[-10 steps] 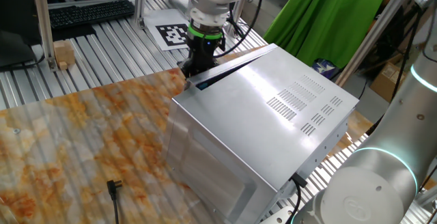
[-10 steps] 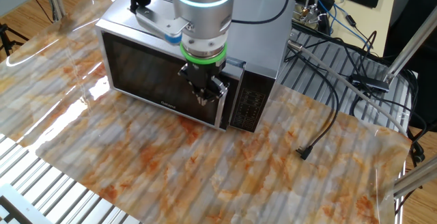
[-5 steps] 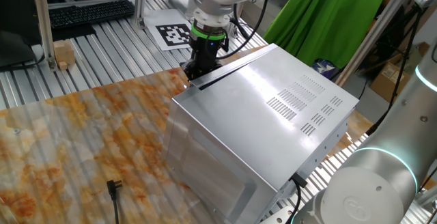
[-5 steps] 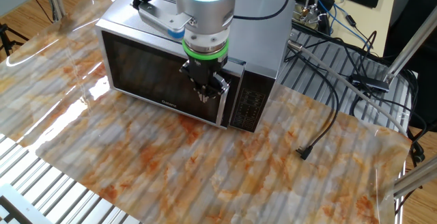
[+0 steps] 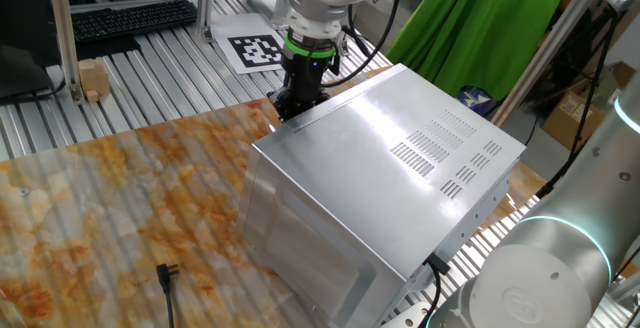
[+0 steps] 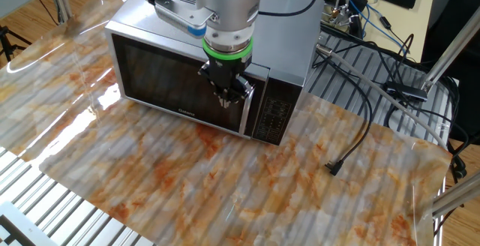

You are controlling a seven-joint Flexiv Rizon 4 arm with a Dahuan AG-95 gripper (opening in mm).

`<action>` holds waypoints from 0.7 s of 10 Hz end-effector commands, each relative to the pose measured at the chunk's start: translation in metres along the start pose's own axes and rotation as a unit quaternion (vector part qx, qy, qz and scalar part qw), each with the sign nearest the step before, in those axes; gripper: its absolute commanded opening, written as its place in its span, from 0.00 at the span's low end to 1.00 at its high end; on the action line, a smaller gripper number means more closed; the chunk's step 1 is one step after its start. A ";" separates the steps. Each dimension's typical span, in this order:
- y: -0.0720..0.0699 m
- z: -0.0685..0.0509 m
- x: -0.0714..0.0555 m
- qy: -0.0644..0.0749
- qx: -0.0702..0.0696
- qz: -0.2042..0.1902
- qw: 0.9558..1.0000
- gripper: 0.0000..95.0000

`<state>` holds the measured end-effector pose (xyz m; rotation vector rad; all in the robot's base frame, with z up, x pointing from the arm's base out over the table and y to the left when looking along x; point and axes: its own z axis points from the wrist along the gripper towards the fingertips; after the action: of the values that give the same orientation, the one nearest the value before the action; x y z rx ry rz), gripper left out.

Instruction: Close the microwave door

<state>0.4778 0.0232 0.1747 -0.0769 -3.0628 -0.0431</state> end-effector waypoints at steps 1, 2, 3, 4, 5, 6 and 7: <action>-0.002 0.003 0.012 -0.008 0.002 -0.004 1.000 0.00; -0.003 0.001 0.013 -0.013 0.003 -0.008 1.000 0.00; -0.003 0.000 0.013 -0.014 0.004 -0.008 1.000 0.00; -0.003 -0.003 0.006 -0.009 0.003 -0.004 1.000 0.00; -0.002 -0.007 -0.003 -0.008 0.002 -0.003 1.000 0.00; -0.002 -0.010 -0.014 -0.003 0.004 0.005 1.000 0.00; -0.001 -0.009 -0.026 -0.001 0.003 0.010 1.000 0.00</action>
<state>0.4931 0.0201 0.1854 -0.1094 -3.0729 -0.0299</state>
